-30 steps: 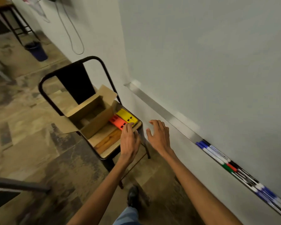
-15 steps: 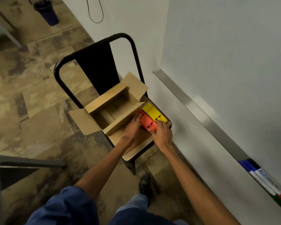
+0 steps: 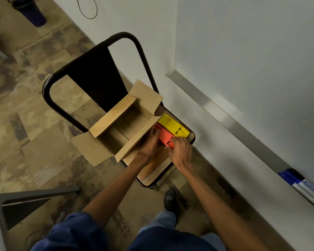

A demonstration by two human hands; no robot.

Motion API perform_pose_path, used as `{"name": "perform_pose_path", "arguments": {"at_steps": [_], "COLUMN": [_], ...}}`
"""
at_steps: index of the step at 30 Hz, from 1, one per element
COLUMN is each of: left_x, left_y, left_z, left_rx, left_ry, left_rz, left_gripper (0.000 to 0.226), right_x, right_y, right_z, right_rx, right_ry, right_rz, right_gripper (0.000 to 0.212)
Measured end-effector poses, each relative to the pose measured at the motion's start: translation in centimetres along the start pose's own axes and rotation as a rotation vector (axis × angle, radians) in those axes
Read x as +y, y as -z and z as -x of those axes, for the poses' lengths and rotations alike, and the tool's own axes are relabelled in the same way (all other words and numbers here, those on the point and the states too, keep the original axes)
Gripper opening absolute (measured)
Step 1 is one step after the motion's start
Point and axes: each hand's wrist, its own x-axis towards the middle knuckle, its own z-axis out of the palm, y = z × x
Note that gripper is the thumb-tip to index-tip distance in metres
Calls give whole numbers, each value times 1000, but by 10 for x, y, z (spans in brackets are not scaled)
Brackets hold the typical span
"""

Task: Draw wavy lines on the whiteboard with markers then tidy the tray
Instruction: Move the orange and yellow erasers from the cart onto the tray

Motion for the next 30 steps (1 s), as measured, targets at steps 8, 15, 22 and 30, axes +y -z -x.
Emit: {"name": "perform_pose_path", "arguments": {"at_steps": [8,15,22,30], "left_x": [39,103,206,290], "left_y": [18,17,-17,-68], "left_z": [19,14,-26,-59], "left_rx": [-6,-15,-26,-81], "left_ry": [127,-120,-291,-419], "left_rz": [5,0,15,-135], "left_gripper": [41,38,41,37], "right_x": [17,69,136,205], "right_y": [24,66,126,163], "right_z": [22,56,76,92], "right_rx": [67,180,407,548], "right_ry": [43,-10,-203,-394], "right_rz": [-58,-84,-102,-65], "right_gripper": [42,37,39,37]}}
